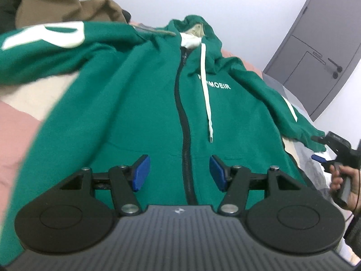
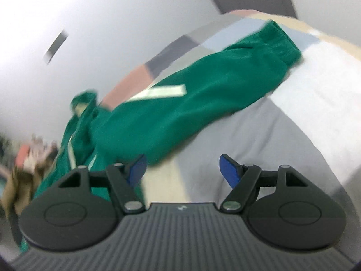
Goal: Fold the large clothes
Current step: 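Grasp a sleeve cuff with the right tool and lift it up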
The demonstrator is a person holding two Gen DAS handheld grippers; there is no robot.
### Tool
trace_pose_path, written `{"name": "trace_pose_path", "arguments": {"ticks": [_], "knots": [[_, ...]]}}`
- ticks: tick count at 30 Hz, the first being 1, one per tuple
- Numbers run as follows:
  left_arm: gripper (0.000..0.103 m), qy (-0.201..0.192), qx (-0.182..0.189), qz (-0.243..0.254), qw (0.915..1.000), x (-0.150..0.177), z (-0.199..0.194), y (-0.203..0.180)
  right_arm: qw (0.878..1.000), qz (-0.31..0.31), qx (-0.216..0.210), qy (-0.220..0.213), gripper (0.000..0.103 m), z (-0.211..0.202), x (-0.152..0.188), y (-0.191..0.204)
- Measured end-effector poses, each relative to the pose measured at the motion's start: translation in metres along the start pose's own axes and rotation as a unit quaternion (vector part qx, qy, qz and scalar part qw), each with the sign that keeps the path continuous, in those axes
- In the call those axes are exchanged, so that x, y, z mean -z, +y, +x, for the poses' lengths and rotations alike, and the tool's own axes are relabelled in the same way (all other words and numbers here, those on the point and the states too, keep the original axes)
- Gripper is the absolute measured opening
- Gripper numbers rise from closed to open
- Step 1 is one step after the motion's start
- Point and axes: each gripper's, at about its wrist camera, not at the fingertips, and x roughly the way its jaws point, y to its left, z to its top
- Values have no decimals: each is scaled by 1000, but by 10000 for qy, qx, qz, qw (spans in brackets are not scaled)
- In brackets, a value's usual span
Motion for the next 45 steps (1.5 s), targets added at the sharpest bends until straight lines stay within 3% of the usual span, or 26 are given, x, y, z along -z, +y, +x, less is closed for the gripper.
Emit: {"name": "trace_pose_path", "arguments": {"ticks": [4,9,12,14,15,16,18,24,31,38,45], "knots": [[64,-55,-13,191,9998,2,30,0,9980,503,-91,-365,75,47,-17,-26],[64,-134,21,123,9998,-2,53,8,9891,809,-382,-1165,75,87,-52,-44],[64,-169,-9,202,9997,-6,61,9,9813,967,-338,-1628,73,104,-78,-56],[64,-185,-13,205,9996,-9,67,10,9794,900,-153,-1798,57,112,-97,-61],[64,-185,-15,180,9997,-11,69,10,9796,825,-57,-1831,36,117,-108,-63],[64,-176,-25,141,9997,-12,73,11,9802,727,7,-1842,23,121,-118,-65],[64,-177,-76,145,9997,-15,78,12,9788,326,208,-2014,16,124,-141,-65],[64,-199,-316,109,9992,-27,97,16,9678,-83,767,-2397,13,129,-210,-86],[64,-148,-593,352,9975,-34,117,12,9674,-448,1031,-2269,13,149,-229,-82],[64,-201,-509,206,9983,-37,103,19,9535,-1391,950,-2501,13,103,-220,-9],[64,-554,-322,516,9966,-40,51,21,9153,-2846,377,-2825,13,19,-181,133]]}}
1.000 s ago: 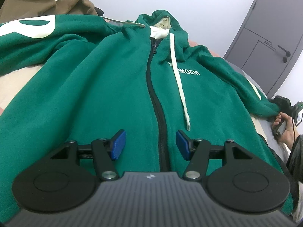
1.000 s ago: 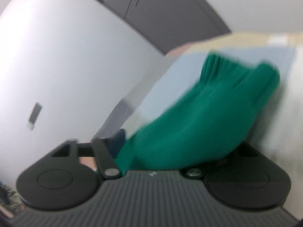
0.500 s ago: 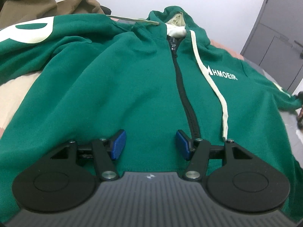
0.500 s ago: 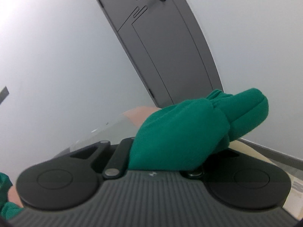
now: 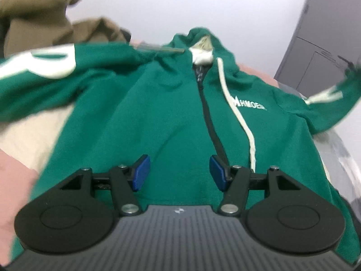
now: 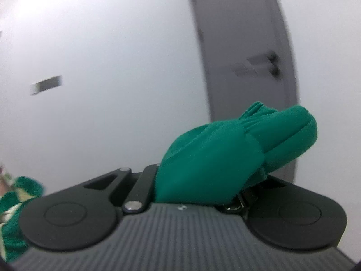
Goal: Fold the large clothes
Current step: 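Grasp a sleeve cuff with the right tool and lift it up, then lay the sleeve across the hoodie front and open the right tool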
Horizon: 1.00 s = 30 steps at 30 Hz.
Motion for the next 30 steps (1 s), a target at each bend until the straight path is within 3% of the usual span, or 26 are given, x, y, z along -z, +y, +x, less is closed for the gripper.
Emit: {"name": "trace_pose_path", "arguments": {"ticks": [6,12,18,23,27,30], "knots": [[64,-372,345,-65,9987,-1,-52,14,9903,-999,-813,-524,13,-91,-43,121],[64,-765,460,-238,9957,1,-92,37,9730,-1606,-1520,-660,13,-170,-35,227],[64,-1019,479,-555,9921,4,-114,68,9462,-2347,-2199,-346,15,-221,29,310],[64,-1153,624,-1058,9857,4,-119,98,9210,-2799,-2674,442,15,-256,104,368],[64,-1241,728,-1211,9822,3,-117,110,8997,-3020,-2916,1194,18,-268,162,387],[64,-1278,814,-1223,9809,3,-114,112,8864,-3180,-2993,1534,23,-265,182,390]]}}
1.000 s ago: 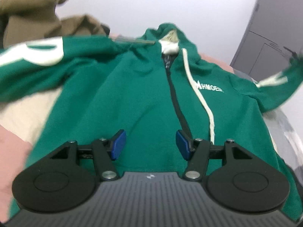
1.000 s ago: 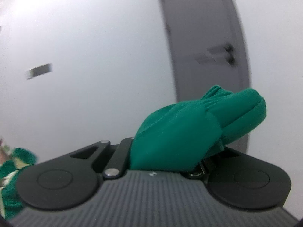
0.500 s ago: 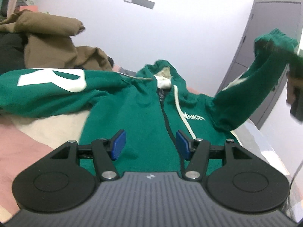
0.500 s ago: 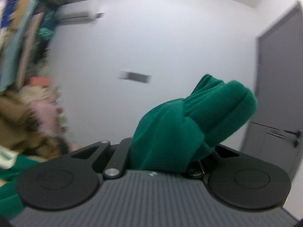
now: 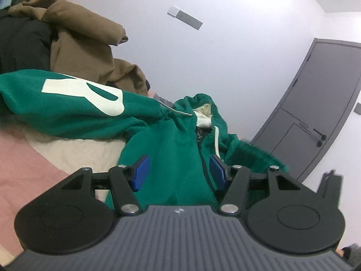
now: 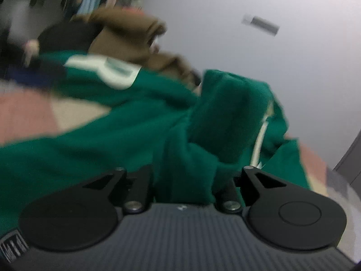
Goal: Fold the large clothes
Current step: 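Lay the sleeve across the hoodie front and open the right tool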
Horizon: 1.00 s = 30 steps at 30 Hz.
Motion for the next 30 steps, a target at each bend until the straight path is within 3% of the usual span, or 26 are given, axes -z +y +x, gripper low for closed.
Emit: {"name": "trace_pose_path", "arguments": {"ticks": [2,3,4,5,10,15,20,23,27,30], "knots": [[64,5,81,-16,10000,0,1,0,9997,65,-160,163,44,3,7,4],[64,13,114,-4,9999,0,3,-1,9994,113,-243,225,62,3,8,4],[64,17,143,14,9999,0,2,-2,9991,154,-308,245,71,2,8,5],[64,17,180,37,9998,0,2,-4,9986,199,-407,267,73,0,9,3],[64,53,274,192,9994,4,-1,-15,9914,339,-1079,656,74,-22,31,1],[64,289,335,262,9987,12,3,-27,9841,617,-1497,737,74,-55,51,-16],[64,535,225,611,9964,26,14,-44,9799,1439,-1262,570,74,-58,62,-60],[64,690,164,697,9950,34,22,-48,9612,2500,-1025,553,74,-41,72,-99],[64,855,38,789,9932,42,34,-50,9236,3746,-545,608,75,-7,92,-145],[64,946,-56,892,9915,47,44,-52,9083,4135,-222,595,74,21,104,-169]]}}
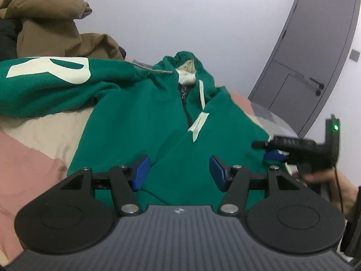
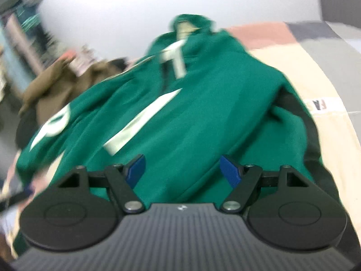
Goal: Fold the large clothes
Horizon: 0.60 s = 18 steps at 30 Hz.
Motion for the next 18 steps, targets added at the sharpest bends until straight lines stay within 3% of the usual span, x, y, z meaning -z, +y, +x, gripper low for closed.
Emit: {"name": "trace_pose_path", "arguments": {"ticks": [6,8,10,11,13,18], "knots": [[64,158,-170,124,9997,7,19,0,9990,357,5,-282,71,39,-16,-32],[64,239,-202,111,9994,8,28,-1,9987,368,-33,-358,60,46,-18,-37],[64,290,-222,150,9992,9,36,-3,9986,325,28,-423,28,47,-19,-43],[64,303,-245,192,9991,10,40,-5,9983,349,53,-462,20,48,-21,-45],[64,332,-286,279,9986,12,47,-9,9962,556,46,-671,13,47,-28,-55],[64,460,-245,409,9978,17,64,-16,9896,850,263,-1127,9,40,-44,-77]]}}
